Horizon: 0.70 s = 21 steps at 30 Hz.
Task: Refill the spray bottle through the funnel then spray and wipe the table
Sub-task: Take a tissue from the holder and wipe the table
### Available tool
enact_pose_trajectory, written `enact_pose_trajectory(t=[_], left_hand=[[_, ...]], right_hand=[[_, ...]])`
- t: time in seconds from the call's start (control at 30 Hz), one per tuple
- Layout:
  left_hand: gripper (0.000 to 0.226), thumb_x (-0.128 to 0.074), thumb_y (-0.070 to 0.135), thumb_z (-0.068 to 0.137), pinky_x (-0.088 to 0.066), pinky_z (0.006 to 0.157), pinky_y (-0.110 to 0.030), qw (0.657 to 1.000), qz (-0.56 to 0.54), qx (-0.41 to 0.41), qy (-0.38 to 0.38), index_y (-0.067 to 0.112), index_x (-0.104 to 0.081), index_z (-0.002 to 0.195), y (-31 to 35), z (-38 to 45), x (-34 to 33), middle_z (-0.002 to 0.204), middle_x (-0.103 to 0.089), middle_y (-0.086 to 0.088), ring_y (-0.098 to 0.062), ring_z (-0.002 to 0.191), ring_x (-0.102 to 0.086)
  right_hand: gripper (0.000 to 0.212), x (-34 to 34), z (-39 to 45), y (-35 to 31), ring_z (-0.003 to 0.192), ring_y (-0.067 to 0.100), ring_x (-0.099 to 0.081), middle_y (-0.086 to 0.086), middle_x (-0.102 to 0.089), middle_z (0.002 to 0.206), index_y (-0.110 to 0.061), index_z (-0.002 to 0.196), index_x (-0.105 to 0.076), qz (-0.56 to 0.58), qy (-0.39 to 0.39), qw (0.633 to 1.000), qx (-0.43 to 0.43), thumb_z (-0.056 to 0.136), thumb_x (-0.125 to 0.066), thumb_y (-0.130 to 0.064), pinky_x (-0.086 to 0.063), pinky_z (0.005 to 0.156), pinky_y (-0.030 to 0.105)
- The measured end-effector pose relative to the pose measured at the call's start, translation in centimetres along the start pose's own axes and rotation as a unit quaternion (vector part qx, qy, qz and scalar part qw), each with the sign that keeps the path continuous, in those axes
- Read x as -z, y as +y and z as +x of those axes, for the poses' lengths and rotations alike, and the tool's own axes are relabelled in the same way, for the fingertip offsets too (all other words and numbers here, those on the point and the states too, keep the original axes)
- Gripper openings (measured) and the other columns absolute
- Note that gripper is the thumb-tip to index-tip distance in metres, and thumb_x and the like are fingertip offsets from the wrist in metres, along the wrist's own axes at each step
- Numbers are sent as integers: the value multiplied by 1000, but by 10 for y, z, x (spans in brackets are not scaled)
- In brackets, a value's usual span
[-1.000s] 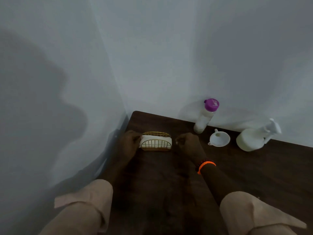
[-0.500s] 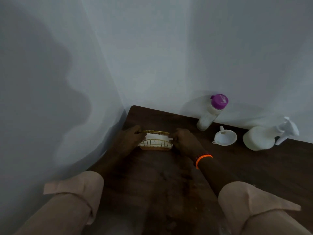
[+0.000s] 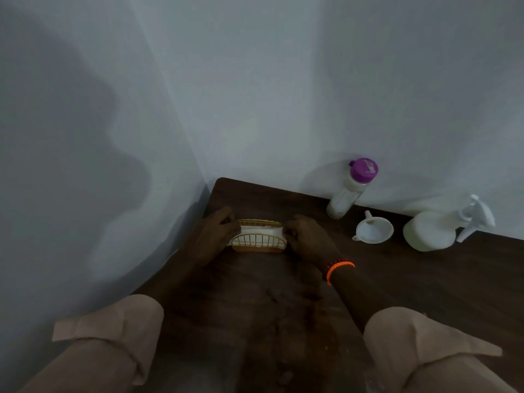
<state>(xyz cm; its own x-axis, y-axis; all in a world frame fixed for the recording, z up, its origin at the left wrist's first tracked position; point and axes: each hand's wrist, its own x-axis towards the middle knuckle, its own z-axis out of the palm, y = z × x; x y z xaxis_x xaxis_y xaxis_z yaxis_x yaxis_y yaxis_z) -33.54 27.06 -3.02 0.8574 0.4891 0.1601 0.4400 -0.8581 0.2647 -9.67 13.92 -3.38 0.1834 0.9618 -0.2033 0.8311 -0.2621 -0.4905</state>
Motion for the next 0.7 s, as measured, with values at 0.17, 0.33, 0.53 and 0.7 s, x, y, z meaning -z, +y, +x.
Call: enact_pose_trajectory(t=[0.17, 0.33, 0.53, 0.7], left_hand=[[17, -64, 21, 90, -46, 75, -26, 997, 14, -77, 22, 9, -76, 91, 14, 3, 33, 93, -73, -9, -26, 85, -67], [18, -72, 21, 86, -57, 67, -36, 995, -6, -100, 14, 8, -71, 99, 37, 10, 68, 95, -72, -12, -28, 85, -68], [29, -58, 30, 89, -48, 76, -27, 991, -26, -126, 33, 7, -72, 99, 72, 17, 110, 97, -72, -9, -25, 89, -69], [15, -60, 23, 96, -45, 73, -17, 989, -57, -116, 65, 14, -71, 98, 92, 15, 140, 92, -71, 1, -11, 82, -65]], right_hand=[[15, 20, -7, -10, 91, 9, -57, -6, -57, 101, -17, 105, -70, 26, 49, 998, 25, 92, -66, -22, -51, 83, 28], [57, 36, -7, -37, 110, 15, -62, -1, -66, 120, -24, 131, -67, 76, 54, 991, 92, 76, -75, -39, -52, 93, 30], [43, 50, -15, -63, 109, 19, -69, 4, -75, 118, -15, 120, -74, 99, 32, 991, 84, 82, -82, -34, -56, 94, 34], [15, 76, -48, -70, 84, 17, -71, 6, -78, 93, -10, 99, -80, 114, 58, 987, 92, 92, -72, -20, -58, 77, 36]])
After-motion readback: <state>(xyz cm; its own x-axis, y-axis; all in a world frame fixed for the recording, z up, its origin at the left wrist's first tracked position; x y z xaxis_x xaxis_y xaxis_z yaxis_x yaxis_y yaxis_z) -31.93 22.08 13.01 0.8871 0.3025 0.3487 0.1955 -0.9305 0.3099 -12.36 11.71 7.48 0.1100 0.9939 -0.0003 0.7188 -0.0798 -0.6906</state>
